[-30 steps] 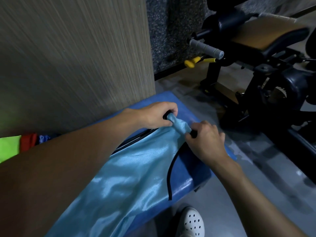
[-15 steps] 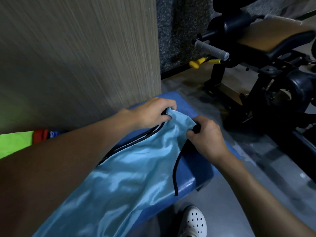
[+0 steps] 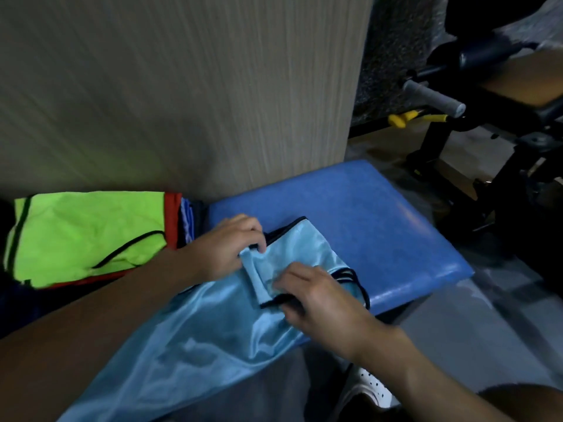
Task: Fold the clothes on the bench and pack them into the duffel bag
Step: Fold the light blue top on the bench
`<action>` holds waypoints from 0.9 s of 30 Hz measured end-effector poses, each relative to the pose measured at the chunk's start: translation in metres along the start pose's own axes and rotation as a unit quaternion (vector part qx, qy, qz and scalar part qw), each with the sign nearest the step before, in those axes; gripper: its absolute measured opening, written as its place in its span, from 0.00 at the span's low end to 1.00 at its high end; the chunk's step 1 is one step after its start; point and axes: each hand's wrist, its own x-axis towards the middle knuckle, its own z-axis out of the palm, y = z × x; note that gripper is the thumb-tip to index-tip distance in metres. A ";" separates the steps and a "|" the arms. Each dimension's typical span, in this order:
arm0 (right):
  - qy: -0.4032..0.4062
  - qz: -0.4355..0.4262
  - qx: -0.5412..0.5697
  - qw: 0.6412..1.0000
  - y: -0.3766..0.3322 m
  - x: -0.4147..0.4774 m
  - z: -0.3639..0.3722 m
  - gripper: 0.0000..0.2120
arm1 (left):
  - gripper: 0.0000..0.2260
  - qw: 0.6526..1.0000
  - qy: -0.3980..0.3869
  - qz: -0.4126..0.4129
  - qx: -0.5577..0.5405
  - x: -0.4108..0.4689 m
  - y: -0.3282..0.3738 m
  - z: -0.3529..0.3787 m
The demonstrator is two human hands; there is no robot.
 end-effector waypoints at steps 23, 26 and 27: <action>-0.071 0.202 -0.266 0.940 0.054 -0.024 0.009 0.36 | 0.27 0.985 -0.072 -0.110 0.115 0.019 0.040 0.055; -0.010 0.180 -0.224 0.958 0.038 -0.007 -0.006 0.29 | 0.21 0.989 0.099 -0.112 0.016 -0.014 0.053 0.044; 0.000 0.154 -0.201 0.967 0.030 0.001 -0.009 0.26 | 0.18 0.979 0.157 -0.128 -0.022 -0.034 0.058 0.041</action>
